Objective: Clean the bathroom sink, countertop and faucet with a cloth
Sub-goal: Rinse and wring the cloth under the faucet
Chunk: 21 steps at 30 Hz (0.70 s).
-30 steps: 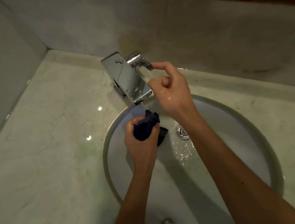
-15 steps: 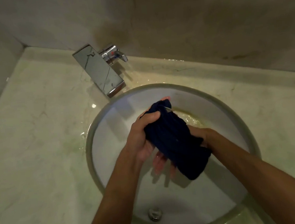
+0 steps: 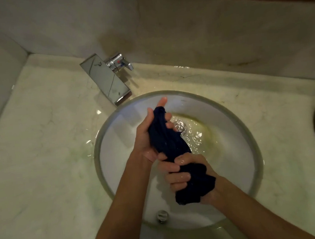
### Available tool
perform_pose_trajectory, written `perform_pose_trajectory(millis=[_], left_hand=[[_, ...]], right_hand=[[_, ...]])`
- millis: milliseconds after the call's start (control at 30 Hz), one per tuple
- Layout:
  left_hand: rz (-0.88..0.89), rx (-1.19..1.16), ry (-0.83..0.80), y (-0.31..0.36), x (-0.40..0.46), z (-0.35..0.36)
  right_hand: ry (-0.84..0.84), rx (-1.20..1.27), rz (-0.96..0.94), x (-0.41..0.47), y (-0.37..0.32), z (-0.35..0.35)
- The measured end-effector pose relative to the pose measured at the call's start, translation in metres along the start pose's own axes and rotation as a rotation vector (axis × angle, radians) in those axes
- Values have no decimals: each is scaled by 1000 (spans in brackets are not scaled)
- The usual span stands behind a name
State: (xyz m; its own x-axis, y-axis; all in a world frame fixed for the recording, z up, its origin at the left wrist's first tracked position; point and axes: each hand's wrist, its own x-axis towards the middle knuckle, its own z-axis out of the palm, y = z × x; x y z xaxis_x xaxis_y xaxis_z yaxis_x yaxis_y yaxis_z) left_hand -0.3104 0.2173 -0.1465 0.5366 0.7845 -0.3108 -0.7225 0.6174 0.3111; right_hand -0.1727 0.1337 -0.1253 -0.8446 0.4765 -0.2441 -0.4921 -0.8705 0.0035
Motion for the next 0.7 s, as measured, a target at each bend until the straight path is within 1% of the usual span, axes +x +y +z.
perform_pose_trajectory(millis=[33,67,100,167,200,233,300,367,433,467,500,567,633,667,700], left_hand=[[-38,125,115,4,1,1],[-77,273,239,7,2,2],[-113,430,358,8,4,4],[-135,690,558,6,12,-3],[-125,792,632,1,16,-7],[-116,912,690,-4,19,-12],[-118,1176,774,-14,20,-19],[-74,1305,830,-18,17,-20],[-35,1261,796,-14,14,-16],[-46,1151,751,-8,12,-12],[-79,994,689,0,8,-7],[-195,672,496,19,-5,1],[-273,407,290,37,-22,-1],[-276,356,221,43,-29,-3],[-264,378,172,45,-34,-5]], right_hand=[[96,-38,24,-1,-2,8],[256,-154,32,1,-6,15],[465,-344,32,3,-8,22],[879,-872,-13,13,-10,17],[1023,-1129,-49,19,-9,9],[1104,-1348,-65,25,-7,2],[1198,-1681,21,35,-1,-14],[1286,-1854,80,37,4,-26],[1286,-1864,3,35,3,-24],[1241,-1798,-52,32,2,-19],[1173,-1694,-108,27,0,-12],[1046,-1423,-192,15,-11,5],[955,-1077,-164,1,-23,26],[909,-919,-123,-6,-29,33],[851,-783,-89,-12,-34,39]])
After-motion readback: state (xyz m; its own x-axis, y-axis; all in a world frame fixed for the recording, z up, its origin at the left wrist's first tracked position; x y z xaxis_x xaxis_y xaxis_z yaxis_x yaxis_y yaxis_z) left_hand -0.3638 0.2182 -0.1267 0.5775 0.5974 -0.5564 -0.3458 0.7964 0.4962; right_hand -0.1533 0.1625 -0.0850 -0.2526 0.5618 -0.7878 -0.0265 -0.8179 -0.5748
